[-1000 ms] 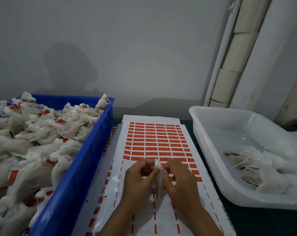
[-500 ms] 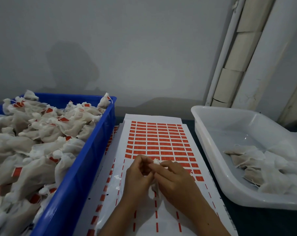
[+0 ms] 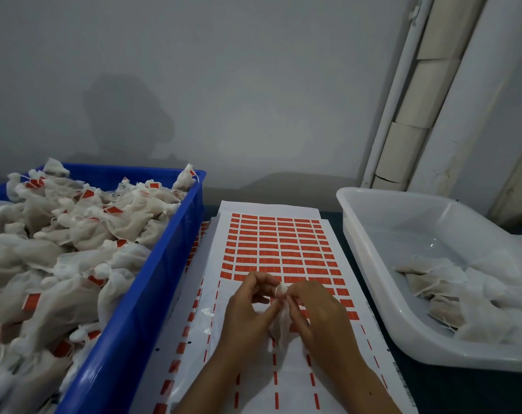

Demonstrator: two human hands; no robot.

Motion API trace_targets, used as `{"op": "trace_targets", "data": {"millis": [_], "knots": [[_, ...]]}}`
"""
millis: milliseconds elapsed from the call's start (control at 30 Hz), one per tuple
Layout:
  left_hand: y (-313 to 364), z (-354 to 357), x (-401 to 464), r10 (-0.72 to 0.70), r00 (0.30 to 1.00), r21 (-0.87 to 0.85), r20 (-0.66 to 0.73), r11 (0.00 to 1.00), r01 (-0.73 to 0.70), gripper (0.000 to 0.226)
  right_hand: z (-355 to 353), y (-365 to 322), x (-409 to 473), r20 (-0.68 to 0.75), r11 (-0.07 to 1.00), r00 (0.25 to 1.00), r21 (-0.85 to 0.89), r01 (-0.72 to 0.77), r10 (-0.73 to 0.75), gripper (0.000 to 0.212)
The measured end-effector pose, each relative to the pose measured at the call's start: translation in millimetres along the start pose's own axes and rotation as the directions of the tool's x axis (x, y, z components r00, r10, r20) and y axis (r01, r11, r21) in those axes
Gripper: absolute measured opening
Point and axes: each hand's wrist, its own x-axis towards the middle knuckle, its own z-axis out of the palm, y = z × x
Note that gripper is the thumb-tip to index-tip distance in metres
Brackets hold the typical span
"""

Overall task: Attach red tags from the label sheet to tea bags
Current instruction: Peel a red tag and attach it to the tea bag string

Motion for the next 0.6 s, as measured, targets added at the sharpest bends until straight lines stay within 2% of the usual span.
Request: {"op": "trace_targets", "data": {"millis": [167,233,333,400,433,533,600], "knots": [[-0.6,1.2,-1.9,0.043,0.999,0.043,-0.016,0.998,-0.043,0.027,-0.7,1.0,1.2,-0.055,0.998,0.997,0.040,-0.051,0.053,0.062],[0.2,1.6,-2.7,0.047,0.999,0.052,-0.007,0.998,-0.047,0.027,-1.8,0.8,0.0,-0.061,0.997,0.996,0.041,-0.059,0.062,0.053],[3.2,2.2,-3.9,0.056,0.998,0.025,0.027,0.998,-0.056,0.027,-3.0,1.1,-2.3,-0.010,0.993,0.995,0.061,-0.096,0.097,0.027],[5.6,2.0,-4.3,0.065,0.997,0.007,0.033,0.998,-0.065,0.026,-2.7,1.5,-2.7,-0.009,0.993,0.995,0.061,-0.100,0.100,0.023],[6.5,1.6,-4.2,0.069,0.997,-0.003,0.026,0.998,-0.068,0.025,-2.2,1.4,-2.4,-0.024,0.995,0.996,0.059,-0.082,0.083,0.027],[8.1,0.0,-4.1,0.077,0.997,-0.025,0.007,0.997,-0.077,0.024,-1.9,1.3,-1.3,-0.065,0.998,0.997,0.058,-0.029,0.033,0.058],[8.5,-0.2,-3.9,0.087,0.996,-0.030,0.003,0.996,-0.087,0.023,-1.3,1.4,-1.5,-0.071,0.996,0.996,0.075,-0.042,0.047,0.061]]}}
